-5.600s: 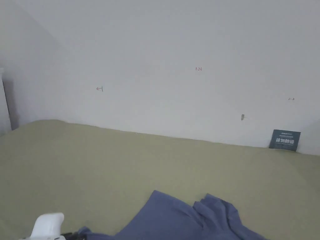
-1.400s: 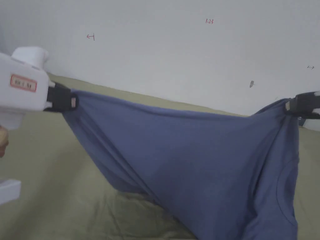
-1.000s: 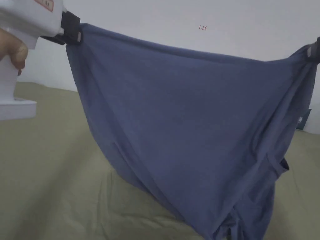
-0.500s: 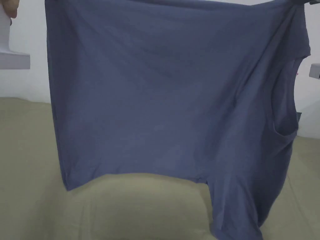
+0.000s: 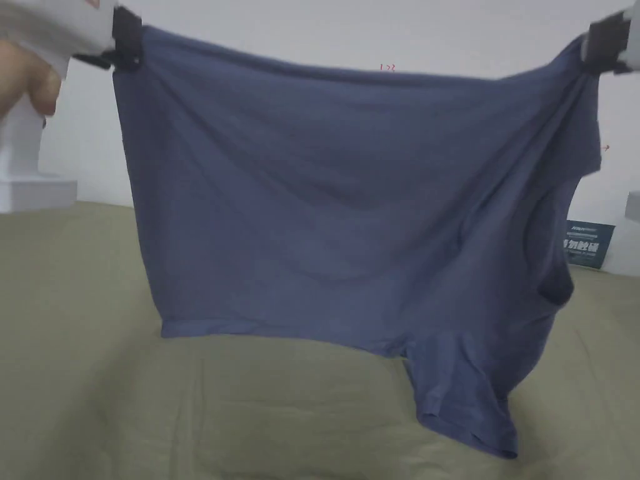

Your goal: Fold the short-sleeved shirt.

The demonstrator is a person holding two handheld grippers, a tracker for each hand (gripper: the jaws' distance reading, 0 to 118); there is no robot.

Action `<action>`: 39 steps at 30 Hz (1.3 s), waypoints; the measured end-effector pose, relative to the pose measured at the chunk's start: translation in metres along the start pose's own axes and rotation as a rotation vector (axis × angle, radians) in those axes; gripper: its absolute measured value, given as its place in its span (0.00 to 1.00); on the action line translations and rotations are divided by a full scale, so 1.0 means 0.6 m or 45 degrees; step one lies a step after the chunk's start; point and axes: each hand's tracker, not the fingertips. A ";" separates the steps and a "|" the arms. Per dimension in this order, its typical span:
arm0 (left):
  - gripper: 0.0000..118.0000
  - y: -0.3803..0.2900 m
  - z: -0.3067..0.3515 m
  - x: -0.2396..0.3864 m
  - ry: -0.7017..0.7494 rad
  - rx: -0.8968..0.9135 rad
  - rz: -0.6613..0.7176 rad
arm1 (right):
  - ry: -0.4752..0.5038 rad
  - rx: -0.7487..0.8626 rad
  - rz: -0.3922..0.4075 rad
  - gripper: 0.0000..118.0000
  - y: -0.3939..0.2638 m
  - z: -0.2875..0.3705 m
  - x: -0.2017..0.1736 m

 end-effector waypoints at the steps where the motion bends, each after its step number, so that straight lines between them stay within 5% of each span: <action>1: 0.04 -0.012 0.001 -0.001 -0.003 -0.023 -0.007 | 0.006 -0.023 -0.004 0.11 -0.014 0.003 0.000; 21: 0.04 -0.211 0.204 0.009 -0.081 -0.132 0.039 | 0.011 -0.170 -0.119 0.11 -0.214 0.266 -0.017; 39: 0.04 -0.506 0.419 -0.009 -0.138 -0.238 0.082 | 0.116 -0.277 -0.209 0.11 -0.474 0.526 -0.040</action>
